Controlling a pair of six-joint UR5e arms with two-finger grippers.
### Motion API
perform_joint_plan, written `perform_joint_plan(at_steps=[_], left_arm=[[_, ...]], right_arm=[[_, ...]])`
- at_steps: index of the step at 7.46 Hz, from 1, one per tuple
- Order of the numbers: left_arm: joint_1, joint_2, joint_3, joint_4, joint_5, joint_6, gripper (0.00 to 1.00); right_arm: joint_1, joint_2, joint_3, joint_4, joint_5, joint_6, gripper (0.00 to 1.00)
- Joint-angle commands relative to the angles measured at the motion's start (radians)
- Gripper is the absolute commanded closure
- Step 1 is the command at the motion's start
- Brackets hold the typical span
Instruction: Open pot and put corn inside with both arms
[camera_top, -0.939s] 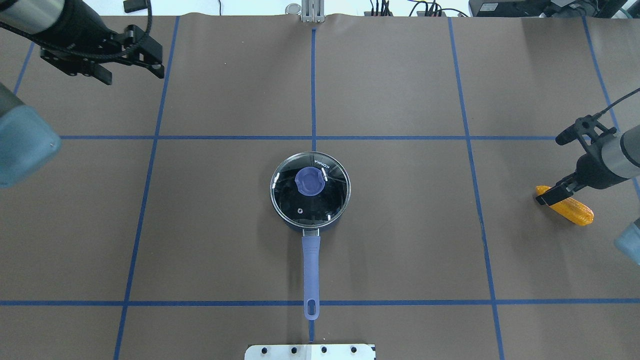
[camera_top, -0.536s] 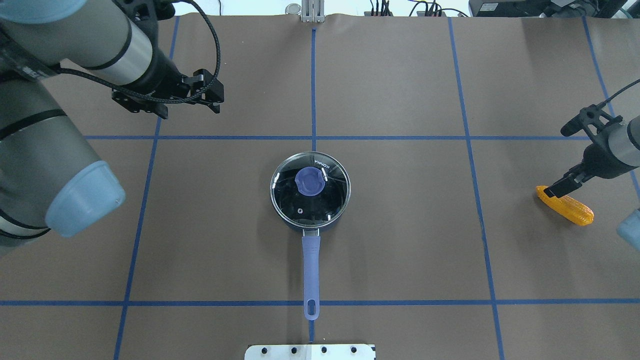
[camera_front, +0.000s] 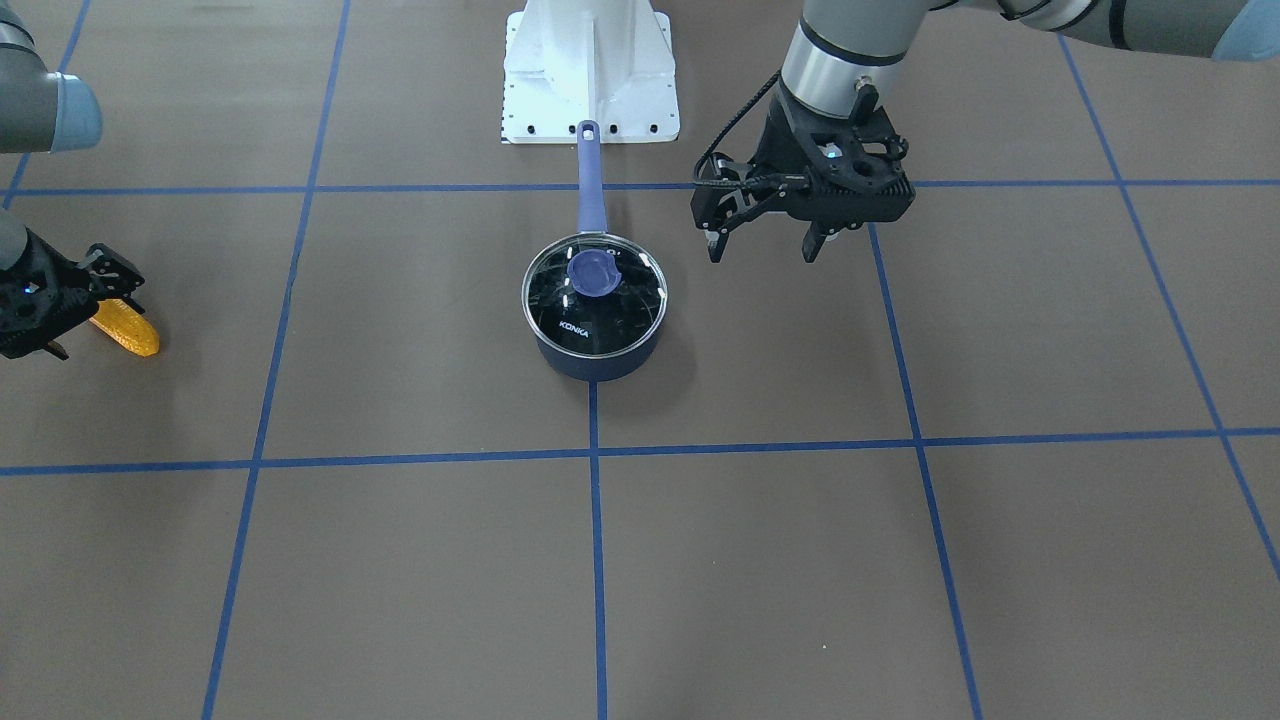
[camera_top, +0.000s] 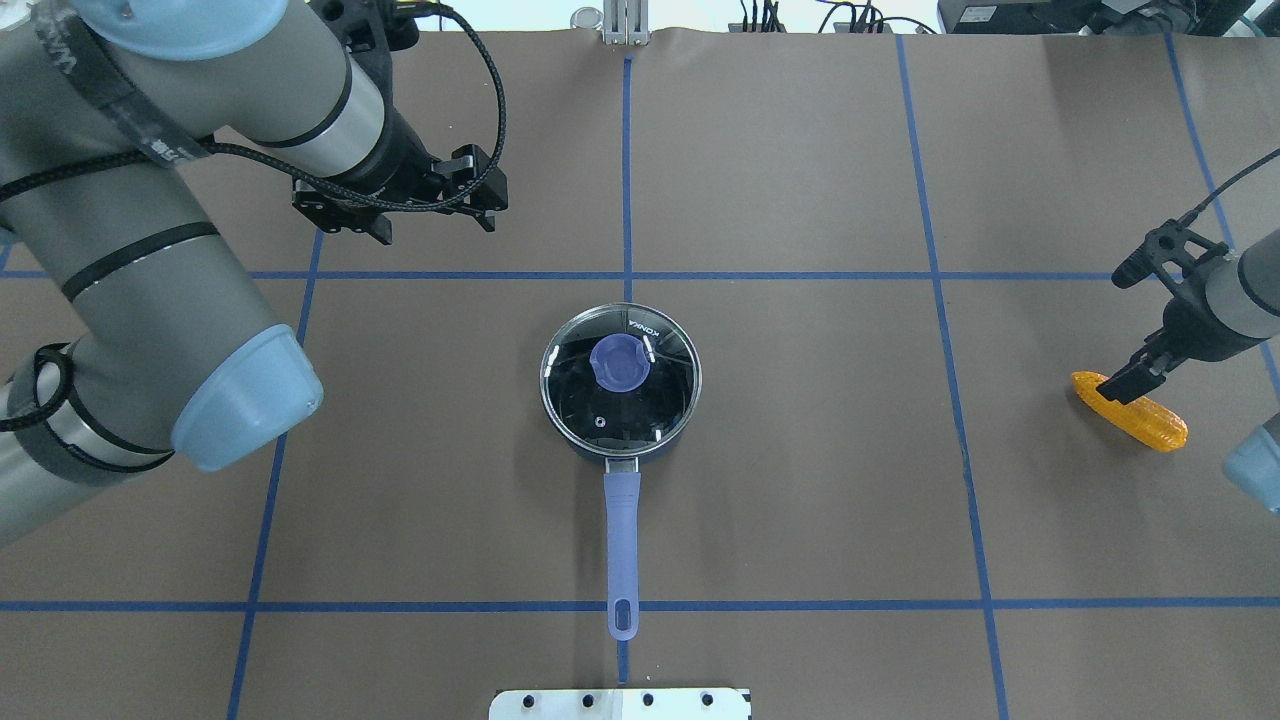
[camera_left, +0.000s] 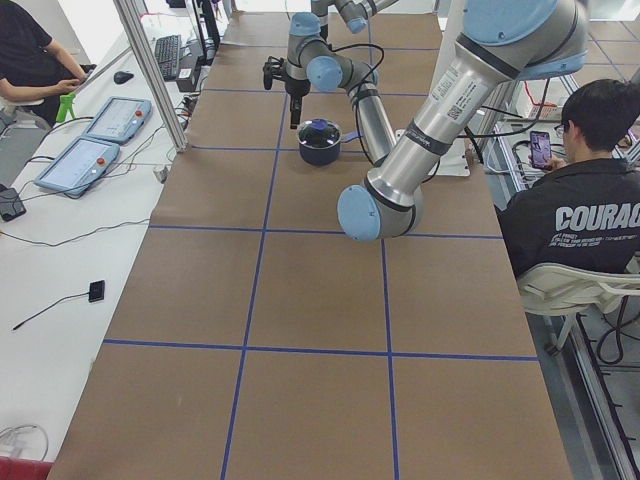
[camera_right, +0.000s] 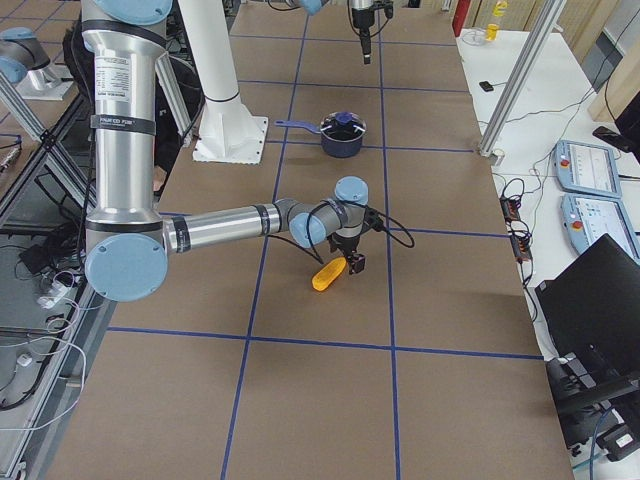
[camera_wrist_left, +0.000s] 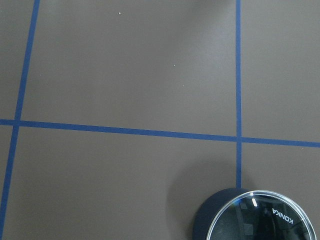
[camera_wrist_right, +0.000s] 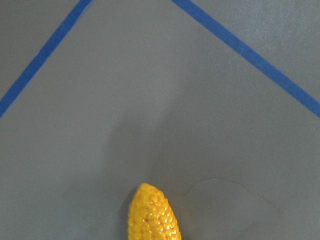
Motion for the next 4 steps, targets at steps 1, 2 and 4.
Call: perform_joint_plan(at_steps=[1, 2, 4], left_arm=[[0.004, -0.069, 0.076, -0.006, 0.000, -0.022, 0.03], [0.008, -0.094, 0.103, -0.008, 0.000, -0.039, 0.03], [0.008, -0.105, 0.110, -0.008, 0.000, -0.041, 0.03]], right_arm=[[-0.019, 0.009, -0.009, -0.001, -0.018, -0.001, 0.00], [-0.022, 0.009, -0.014, 0.001, -0.020, -0.001, 0.00], [-0.024, -0.007, -0.012, 0.002, -0.021, -0.004, 0.01]])
